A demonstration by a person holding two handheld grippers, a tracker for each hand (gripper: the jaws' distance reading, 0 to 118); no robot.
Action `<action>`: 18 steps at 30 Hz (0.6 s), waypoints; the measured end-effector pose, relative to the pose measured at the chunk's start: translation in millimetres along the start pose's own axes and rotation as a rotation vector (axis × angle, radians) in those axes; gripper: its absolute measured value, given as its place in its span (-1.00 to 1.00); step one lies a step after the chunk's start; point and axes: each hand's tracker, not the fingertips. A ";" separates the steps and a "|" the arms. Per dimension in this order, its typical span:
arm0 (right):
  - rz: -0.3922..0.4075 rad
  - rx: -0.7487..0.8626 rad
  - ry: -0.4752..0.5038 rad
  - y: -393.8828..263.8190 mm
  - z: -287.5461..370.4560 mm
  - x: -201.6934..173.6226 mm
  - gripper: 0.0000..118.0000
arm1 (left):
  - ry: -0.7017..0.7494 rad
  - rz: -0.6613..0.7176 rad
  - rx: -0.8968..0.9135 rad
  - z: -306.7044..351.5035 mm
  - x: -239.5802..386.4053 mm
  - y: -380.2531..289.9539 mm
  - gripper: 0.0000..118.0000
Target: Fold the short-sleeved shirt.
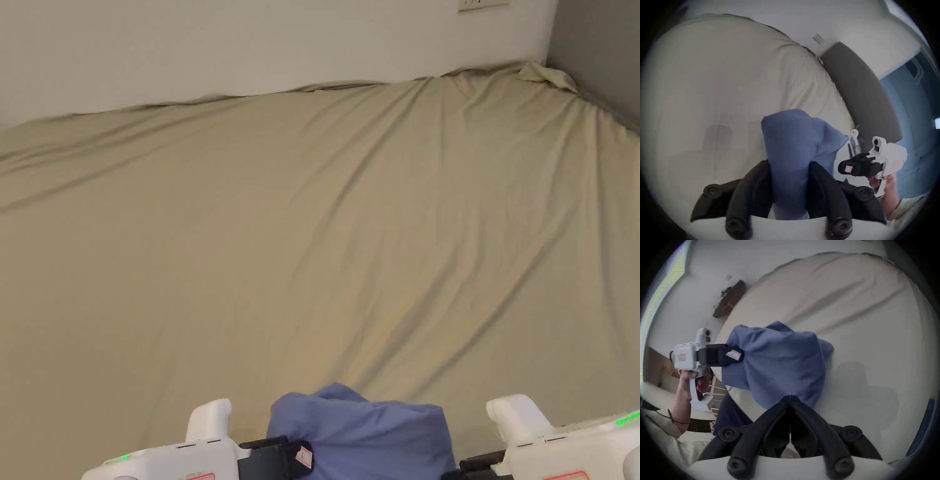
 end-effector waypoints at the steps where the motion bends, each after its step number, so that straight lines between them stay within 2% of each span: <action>1: 0.013 0.019 0.010 1.8 6.4 -5.7 -0.96 | 0.011 -0.010 0.008 13.0 -1.2 4.0 -0.49; 6: 0.032 0.107 0.025 9.3 35.9 -22.4 -0.96 | 0.124 -0.002 0.109 101.2 -38.5 35.2 -0.49; 10: 0.009 0.142 0.011 8.1 47.1 -19.0 -0.96 | 0.356 0.016 0.152 178.7 -100.7 60.0 -0.49; 13: -0.027 0.140 -0.031 3.8 49.2 -10.2 -0.96 | 0.514 0.070 0.136 227.6 -157.3 75.7 -0.49; 18: -0.085 0.128 -0.075 -3.8 53.1 -2.5 -0.96 | 0.656 0.169 0.096 274.3 -238.9 81.8 -0.49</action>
